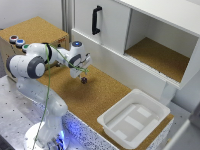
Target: Grasp the purple block, then rotate it right
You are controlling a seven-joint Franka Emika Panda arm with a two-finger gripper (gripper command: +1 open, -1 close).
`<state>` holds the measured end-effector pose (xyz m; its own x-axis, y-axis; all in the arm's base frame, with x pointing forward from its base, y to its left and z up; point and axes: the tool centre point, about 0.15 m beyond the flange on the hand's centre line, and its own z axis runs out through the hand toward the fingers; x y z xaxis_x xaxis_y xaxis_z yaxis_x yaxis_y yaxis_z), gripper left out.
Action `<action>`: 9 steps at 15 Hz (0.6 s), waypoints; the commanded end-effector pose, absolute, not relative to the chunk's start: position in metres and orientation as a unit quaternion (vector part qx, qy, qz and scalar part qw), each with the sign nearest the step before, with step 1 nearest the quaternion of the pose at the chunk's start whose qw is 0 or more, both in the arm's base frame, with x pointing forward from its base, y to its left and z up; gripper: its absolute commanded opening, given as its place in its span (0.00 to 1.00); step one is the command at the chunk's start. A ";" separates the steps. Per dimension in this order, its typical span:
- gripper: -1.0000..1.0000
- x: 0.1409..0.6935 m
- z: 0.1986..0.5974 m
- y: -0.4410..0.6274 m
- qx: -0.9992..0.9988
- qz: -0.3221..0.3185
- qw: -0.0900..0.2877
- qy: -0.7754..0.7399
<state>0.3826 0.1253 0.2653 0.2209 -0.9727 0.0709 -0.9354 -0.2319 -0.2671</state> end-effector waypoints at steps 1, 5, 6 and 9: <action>1.00 0.369 0.310 0.130 -0.885 -0.018 0.078 0.459; 1.00 0.359 0.300 0.137 -0.960 0.077 -0.010 0.270; 1.00 0.360 0.290 0.145 -0.971 0.113 -0.071 0.199; 1.00 0.347 0.254 0.136 -0.994 0.094 -0.032 0.056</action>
